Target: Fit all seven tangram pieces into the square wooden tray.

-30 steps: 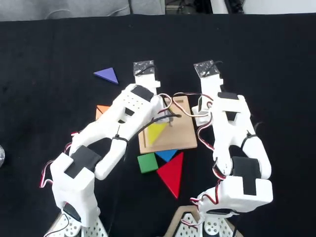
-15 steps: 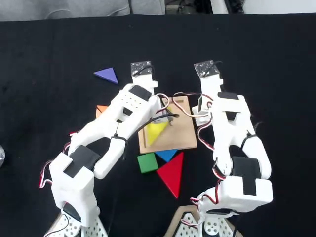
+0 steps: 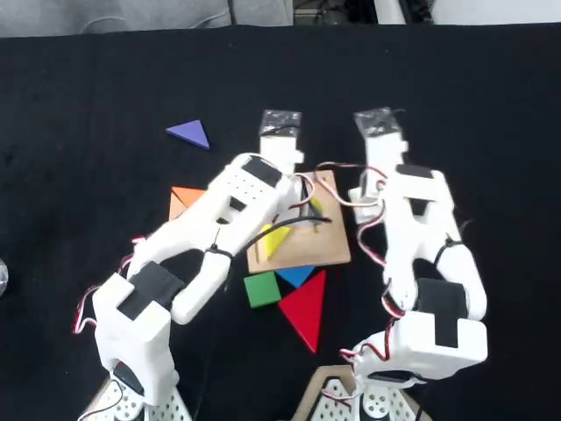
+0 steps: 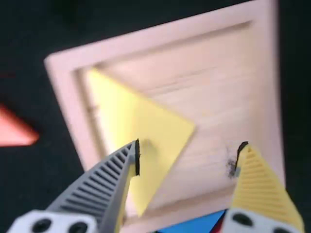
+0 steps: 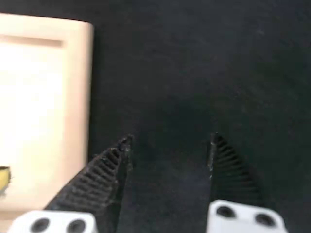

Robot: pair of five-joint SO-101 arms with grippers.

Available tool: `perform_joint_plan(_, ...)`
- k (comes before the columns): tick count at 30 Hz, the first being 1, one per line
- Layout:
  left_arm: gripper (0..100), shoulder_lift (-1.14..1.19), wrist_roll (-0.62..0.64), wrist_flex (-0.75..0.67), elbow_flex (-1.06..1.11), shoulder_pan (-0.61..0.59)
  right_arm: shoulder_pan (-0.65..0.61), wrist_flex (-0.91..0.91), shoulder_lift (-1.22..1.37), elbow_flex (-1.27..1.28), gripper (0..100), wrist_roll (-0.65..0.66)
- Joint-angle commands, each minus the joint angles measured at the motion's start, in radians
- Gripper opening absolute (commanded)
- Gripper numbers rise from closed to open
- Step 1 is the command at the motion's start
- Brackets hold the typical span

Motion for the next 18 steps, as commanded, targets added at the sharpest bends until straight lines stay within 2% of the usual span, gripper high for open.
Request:
perform_joint_plan(1, 32, 0.000, -0.017, -0.061, -0.008, 0.002, 0.063, -0.017, -0.007, -0.059, 23.7, -0.080)
perform_joint_plan(9, 32, 0.029, -0.020, -0.061, -0.002, -0.010, 0.064, -0.017, -0.001, -0.061, 23.7, -0.087)
perform_joint_plan(11, 32, 0.046, -0.066, -0.054, -0.001, -0.013, 0.064, -0.017, -0.001, -0.061, 23.7, -0.087)
perform_joint_plan(18, 32, 0.117, -0.161, 0.158, -0.108, -0.101, 0.064, -0.017, -0.001, -0.061, 23.7, -0.087)
